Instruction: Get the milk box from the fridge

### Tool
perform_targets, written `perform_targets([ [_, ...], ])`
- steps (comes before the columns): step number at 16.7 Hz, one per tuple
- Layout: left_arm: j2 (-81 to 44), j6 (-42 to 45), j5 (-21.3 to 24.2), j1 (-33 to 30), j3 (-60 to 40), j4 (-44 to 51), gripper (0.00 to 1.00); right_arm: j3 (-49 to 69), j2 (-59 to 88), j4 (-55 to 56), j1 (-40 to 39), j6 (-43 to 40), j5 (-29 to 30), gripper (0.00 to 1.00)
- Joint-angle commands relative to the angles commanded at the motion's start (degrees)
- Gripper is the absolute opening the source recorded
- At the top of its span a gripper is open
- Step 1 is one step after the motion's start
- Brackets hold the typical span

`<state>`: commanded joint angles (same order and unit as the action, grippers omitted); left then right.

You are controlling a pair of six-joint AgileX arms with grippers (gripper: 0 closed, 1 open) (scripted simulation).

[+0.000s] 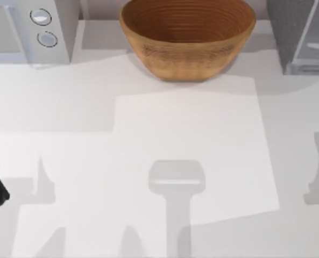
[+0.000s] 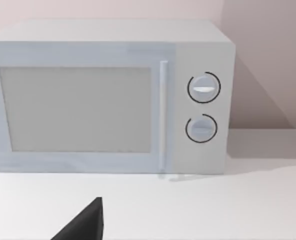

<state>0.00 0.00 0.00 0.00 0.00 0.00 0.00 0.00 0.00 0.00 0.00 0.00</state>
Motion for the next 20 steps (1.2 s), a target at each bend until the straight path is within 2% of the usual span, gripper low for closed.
perform_targets([
  [5, 0.0, 0.0, 0.0, 0.0, 0.0, 0.0, 1.00, 0.2, 0.9, 0.7, 0.2, 0.1, -0.5, 0.00],
  [8, 0.0, 0.0, 0.0, 0.0, 0.0, 0.0, 1.00, 1.1, 6.3, 6.2, 0.4, 0.1, -3.8, 0.00],
  [12, 0.0, 0.0, 0.0, 0.0, 0.0, 0.0, 1.00, 3.1, 22.0, 21.1, 1.1, 0.1, -11.7, 0.00],
  [20, 0.0, 0.0, 0.0, 0.0, 0.0, 0.0, 1.00, 7.1, 65.4, 57.5, 2.5, 1.1, -31.5, 0.00],
])
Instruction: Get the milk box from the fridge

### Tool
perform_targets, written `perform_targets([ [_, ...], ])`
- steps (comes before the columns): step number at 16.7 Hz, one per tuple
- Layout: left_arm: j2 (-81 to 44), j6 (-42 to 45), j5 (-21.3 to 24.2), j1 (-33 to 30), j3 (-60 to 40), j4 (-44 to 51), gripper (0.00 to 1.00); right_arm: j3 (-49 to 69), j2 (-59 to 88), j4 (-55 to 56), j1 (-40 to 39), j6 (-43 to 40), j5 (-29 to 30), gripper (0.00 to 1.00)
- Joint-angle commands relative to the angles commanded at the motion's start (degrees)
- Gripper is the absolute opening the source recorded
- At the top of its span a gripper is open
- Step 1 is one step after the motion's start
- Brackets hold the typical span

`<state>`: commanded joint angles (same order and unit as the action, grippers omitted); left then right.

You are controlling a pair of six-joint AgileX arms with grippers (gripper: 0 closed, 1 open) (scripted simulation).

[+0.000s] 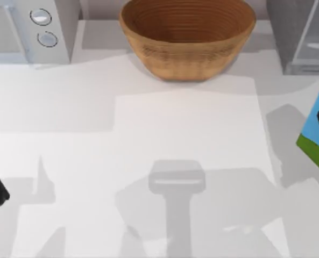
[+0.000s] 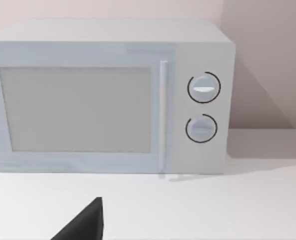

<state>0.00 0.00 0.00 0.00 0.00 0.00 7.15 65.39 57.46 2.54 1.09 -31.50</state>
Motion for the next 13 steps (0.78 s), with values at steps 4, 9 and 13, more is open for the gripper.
perform_targets([
  [4, 0.0, 0.0, 0.0, 0.0, 0.0, 0.0, 1.00, 1.9, 16.4, 14.9, 0.6, 0.4, -8.2, 0.00],
  [9, 0.0, 0.0, 0.0, 0.0, 0.0, 0.0, 1.00, 3.7, 28.5, 26.4, 1.0, 0.3, -14.3, 0.00],
  [13, 0.0, 0.0, 0.0, 0.0, 0.0, 0.0, 1.00, 3.9, 29.4, 27.3, 1.0, 0.3, -14.8, 0.00],
])
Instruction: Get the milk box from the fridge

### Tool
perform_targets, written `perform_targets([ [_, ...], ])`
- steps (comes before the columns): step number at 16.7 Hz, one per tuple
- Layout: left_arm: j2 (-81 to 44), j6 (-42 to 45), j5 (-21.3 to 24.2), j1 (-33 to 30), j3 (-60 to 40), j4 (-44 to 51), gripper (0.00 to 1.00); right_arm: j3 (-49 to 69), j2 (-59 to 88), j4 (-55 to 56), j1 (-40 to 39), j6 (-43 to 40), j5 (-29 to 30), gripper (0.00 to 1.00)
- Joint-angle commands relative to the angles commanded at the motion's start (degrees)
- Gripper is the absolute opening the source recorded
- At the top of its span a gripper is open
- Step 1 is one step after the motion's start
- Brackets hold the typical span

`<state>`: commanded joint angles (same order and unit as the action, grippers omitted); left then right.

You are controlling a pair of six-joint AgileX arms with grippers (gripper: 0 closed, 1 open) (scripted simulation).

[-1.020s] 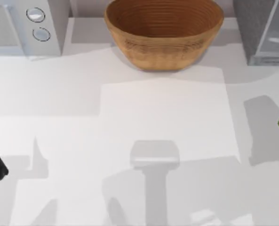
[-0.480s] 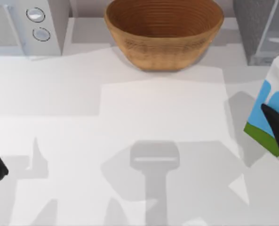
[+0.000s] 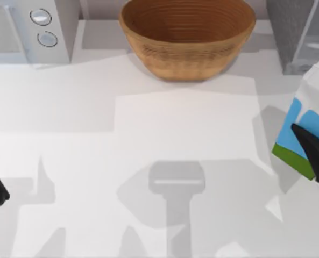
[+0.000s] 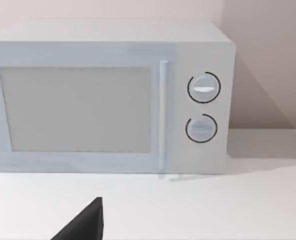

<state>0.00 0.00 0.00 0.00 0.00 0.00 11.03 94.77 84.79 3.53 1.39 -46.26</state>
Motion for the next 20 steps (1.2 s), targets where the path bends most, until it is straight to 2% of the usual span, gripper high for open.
perform_targets([
  [5, 0.0, 0.0, 0.0, 0.0, 0.0, 0.0, 1.00, 0.5, 2.1, 1.0, -1.2, -0.1, 1.1, 0.00],
  [14, 0.0, 0.0, 0.0, 0.0, 0.0, 0.0, 1.00, 8.1, 19.3, 10.7, -9.0, -0.3, 9.3, 0.00],
  [19, 0.0, 0.0, 0.0, 0.0, 0.0, 0.0, 1.00, 8.5, 20.0, 11.2, -9.4, -0.3, 9.7, 0.00],
  [20, 0.0, 0.0, 0.0, 0.0, 0.0, 0.0, 1.00, 8.5, 20.0, 11.2, -9.4, -0.3, 9.7, 0.08],
])
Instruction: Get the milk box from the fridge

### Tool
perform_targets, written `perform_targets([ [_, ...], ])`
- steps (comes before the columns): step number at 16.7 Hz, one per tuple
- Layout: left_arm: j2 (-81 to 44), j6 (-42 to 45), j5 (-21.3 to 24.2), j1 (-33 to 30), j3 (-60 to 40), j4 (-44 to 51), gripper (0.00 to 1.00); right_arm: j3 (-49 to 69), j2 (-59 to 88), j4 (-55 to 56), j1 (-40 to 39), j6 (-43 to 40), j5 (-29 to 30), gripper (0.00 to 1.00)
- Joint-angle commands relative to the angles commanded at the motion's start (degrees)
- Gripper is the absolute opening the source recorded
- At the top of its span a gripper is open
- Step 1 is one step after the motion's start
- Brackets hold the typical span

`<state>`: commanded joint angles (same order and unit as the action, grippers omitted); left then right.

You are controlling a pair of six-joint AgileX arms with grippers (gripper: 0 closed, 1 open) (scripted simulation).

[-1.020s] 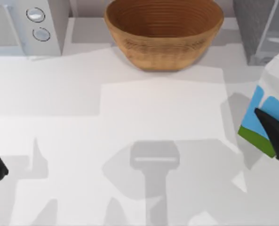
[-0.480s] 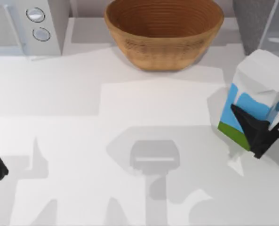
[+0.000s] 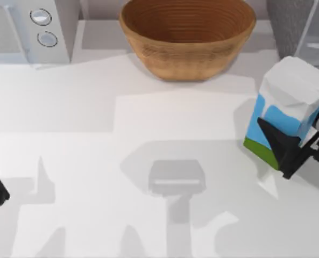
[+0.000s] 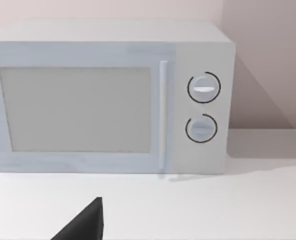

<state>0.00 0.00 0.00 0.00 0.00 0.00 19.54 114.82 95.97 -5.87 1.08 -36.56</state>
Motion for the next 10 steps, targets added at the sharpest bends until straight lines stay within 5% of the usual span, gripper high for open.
perform_targets([
  [10, 0.0, 0.0, 0.0, 0.0, 0.0, 0.0, 1.00, 0.0, 0.0, 0.0, 0.0, 0.0, 0.0, 0.83],
])
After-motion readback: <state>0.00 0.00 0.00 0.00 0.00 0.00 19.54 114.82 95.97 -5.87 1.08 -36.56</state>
